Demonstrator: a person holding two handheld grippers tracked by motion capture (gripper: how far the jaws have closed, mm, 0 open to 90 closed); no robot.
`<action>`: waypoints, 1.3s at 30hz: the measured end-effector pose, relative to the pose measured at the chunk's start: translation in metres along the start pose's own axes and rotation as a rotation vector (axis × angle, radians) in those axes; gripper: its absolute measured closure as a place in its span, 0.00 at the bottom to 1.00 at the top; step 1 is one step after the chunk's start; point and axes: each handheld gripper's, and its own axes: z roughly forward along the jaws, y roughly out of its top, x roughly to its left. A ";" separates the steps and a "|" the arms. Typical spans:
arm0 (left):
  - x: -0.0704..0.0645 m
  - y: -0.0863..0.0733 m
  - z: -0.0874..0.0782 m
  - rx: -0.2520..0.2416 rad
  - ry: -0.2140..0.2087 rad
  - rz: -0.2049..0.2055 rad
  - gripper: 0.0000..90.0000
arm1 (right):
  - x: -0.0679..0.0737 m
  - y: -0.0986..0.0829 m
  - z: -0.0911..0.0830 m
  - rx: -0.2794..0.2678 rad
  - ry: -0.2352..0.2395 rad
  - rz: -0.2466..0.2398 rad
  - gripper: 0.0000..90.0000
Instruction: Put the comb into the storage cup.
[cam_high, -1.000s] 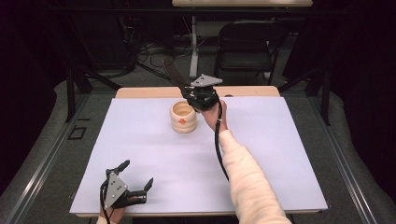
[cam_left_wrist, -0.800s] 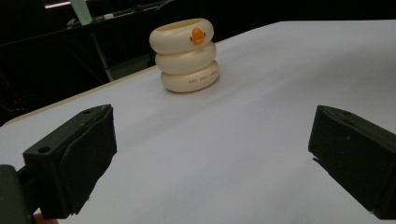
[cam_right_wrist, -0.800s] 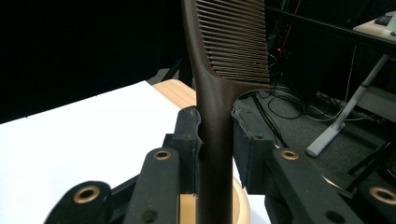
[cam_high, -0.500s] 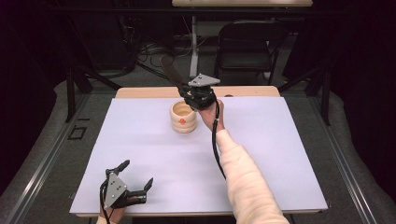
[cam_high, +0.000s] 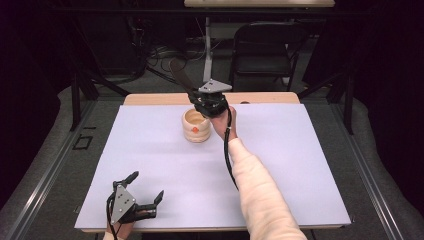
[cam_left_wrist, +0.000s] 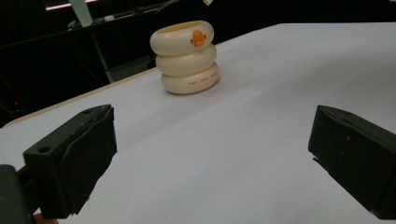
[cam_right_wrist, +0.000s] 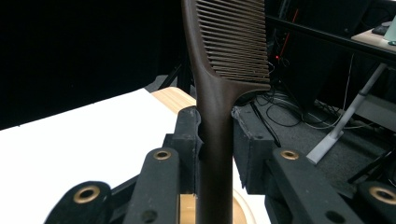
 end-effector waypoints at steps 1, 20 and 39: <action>0.000 0.000 0.000 0.002 0.001 -0.001 0.01 | 0.000 0.000 0.000 -0.001 -0.001 0.000 0.81; 0.000 0.000 0.000 0.000 0.000 -0.001 0.01 | 0.007 -0.003 0.013 -0.026 -0.007 -0.019 0.81; 0.001 0.000 -0.001 -0.003 0.002 -0.002 0.01 | 0.012 -0.014 0.027 0.000 0.006 -0.013 0.81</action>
